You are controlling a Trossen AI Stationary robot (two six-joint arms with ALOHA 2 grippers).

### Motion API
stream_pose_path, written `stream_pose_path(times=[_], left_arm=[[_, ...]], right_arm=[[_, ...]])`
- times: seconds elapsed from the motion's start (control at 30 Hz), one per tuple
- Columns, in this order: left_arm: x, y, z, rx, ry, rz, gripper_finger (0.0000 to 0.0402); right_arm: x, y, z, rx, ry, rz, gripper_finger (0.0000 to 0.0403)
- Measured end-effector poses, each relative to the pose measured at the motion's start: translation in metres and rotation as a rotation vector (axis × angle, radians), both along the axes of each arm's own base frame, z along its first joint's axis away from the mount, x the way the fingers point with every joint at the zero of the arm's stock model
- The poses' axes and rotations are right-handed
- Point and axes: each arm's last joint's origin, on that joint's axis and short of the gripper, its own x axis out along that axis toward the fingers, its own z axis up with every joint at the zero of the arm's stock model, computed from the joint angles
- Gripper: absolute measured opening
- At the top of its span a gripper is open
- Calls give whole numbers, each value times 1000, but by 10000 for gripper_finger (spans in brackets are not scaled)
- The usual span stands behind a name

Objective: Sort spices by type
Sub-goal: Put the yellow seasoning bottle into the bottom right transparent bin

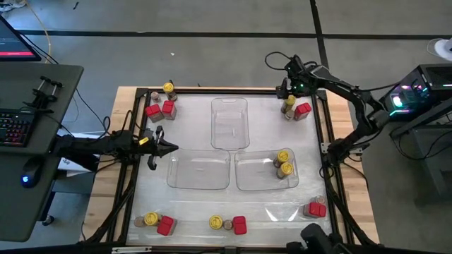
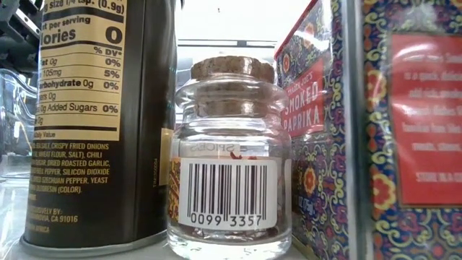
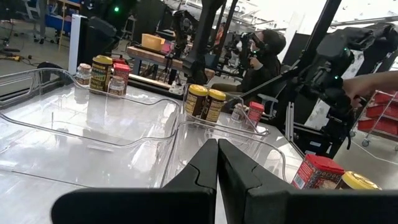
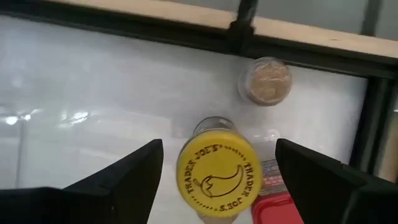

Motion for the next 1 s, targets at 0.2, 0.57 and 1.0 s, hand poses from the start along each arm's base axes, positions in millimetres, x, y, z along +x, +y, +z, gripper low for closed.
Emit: stream_pose_path(times=[0.2,0.57,1.0], left_arm=[[0,0,0,0,0,0,0],[0,0,0,0,0,0,0],[0,0,0,0,0,0,0]], right_arm=[[-1,0,0,9,-9,-28,307],[2,-4,-17,90,38,-66,307],[8,-12,-36,123,63,-68,302]])
